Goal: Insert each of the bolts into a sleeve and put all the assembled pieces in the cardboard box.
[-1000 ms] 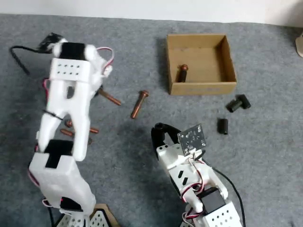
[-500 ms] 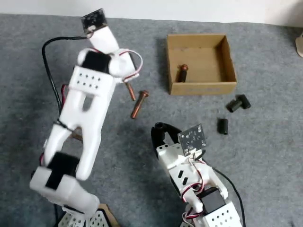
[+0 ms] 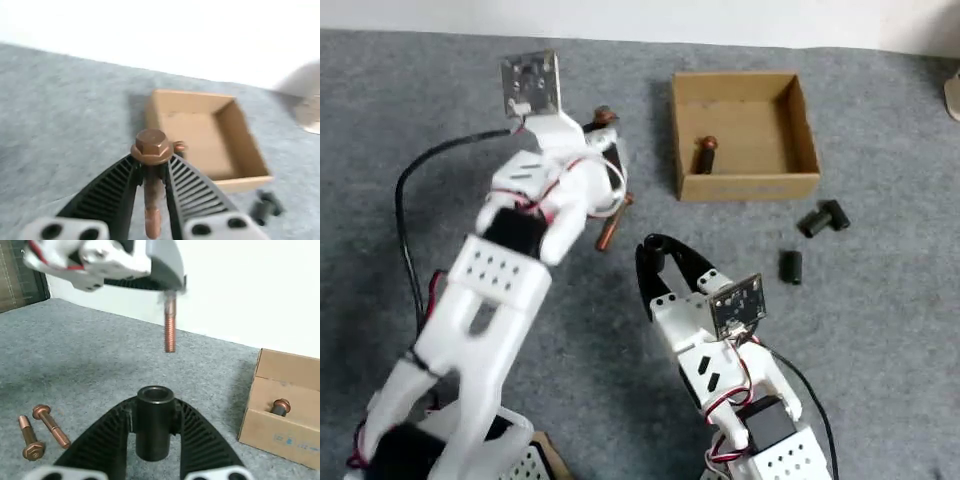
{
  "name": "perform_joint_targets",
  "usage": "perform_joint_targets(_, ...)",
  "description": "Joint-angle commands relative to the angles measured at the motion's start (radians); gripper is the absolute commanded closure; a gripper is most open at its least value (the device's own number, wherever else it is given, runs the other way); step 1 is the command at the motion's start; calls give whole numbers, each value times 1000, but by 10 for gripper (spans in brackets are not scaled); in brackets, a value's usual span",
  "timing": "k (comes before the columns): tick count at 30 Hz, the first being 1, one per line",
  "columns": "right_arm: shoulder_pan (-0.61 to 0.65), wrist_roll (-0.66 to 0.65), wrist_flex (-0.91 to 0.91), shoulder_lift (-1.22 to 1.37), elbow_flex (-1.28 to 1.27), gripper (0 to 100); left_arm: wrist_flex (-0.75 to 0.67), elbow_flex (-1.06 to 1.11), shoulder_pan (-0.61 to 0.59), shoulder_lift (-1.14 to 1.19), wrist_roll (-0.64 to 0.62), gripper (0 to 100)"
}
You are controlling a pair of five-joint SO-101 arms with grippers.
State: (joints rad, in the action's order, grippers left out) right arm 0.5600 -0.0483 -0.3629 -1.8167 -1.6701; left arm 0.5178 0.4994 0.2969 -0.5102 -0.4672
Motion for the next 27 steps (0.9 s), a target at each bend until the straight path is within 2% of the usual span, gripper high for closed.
perform_joint_targets(1, 8, -14, 1, -8, -107, 993, -35, 1, 81, -131, 6, 994)
perform_joint_targets(8, 2, -14, -7, -8, -107, 993, -35, 114, 182, -220, 6, 994)
perform_joint_targets(17, 2, -14, -27, -8, -107, 993, -32, 248, 180, -432, 5, 994)
perform_joint_targets(20, 2, -14, -27, -8, -107, 993, 28, 254, 188, -483, 5, 994)
perform_joint_targets(27, 2, -14, -27, -8, -107, 993, 61, 266, 193, -504, 5, 994)
